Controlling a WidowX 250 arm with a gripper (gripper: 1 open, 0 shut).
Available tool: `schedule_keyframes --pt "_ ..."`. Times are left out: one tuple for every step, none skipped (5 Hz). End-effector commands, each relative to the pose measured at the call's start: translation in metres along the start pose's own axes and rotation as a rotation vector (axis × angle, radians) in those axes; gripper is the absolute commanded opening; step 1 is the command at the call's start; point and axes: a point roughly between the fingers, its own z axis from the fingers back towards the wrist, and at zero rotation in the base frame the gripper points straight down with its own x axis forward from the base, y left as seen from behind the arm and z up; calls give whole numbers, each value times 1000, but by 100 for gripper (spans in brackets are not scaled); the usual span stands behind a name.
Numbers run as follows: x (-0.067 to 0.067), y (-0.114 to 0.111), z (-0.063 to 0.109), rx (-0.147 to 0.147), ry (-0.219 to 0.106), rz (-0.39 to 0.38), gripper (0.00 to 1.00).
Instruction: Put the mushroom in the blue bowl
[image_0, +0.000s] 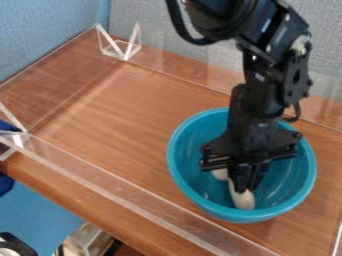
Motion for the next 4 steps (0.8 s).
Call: schedule_keyframes --pt "5 -8 6 -35 -11 5 0" --pt "5 -8 4 -32 -6 11 100" --pt "6 -8 2 -29 -1 17 100" --pt "6 -7 7 -52 10 26 100"
